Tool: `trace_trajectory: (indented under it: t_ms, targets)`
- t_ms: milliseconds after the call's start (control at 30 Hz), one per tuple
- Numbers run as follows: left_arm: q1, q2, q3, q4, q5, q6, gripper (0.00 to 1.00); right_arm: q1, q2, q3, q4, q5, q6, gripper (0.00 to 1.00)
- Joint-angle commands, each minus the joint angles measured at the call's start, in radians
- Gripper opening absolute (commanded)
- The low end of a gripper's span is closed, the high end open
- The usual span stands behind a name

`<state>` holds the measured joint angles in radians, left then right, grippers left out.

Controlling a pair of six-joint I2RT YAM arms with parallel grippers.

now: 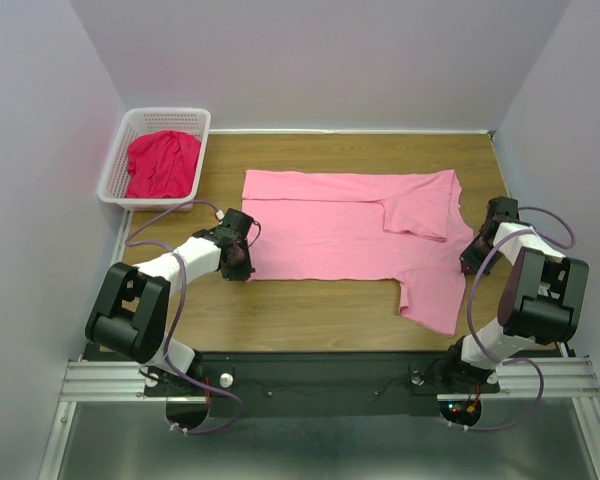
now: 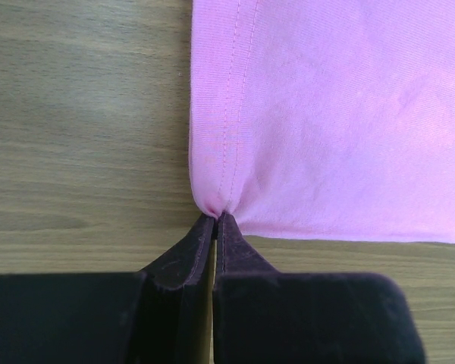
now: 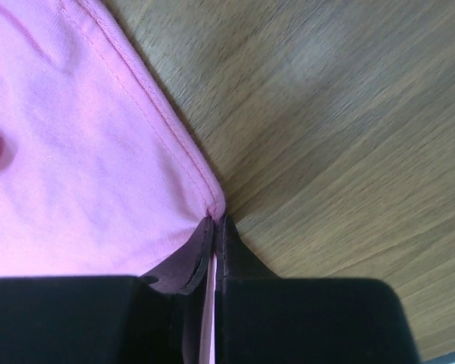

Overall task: Fold and stack the t-shirts
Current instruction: Fold the tshirt

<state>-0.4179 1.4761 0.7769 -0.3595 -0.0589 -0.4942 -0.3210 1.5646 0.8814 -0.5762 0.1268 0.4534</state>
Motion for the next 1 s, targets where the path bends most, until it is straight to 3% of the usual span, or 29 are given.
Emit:
trace_trajectory:
  t_ms: [0, 400, 967]
  targets:
    - [-0.007, -0.01, 0.021, -0.061, -0.025, 0.009, 0.0, -0.007, -0.003, -0.024, 0.007, 0.033, 0.002, 0.01]
    - [0.027, -0.042, 0.084, -0.09, -0.099, 0.022, 0.0, -0.007, -0.069, 0.134, -0.039, -0.003, 0.011, 0.01]
    - [0.108, 0.059, 0.269, -0.052, -0.102, 0.054, 0.0, -0.007, 0.077, 0.335, -0.045, -0.115, -0.002, 0.01]
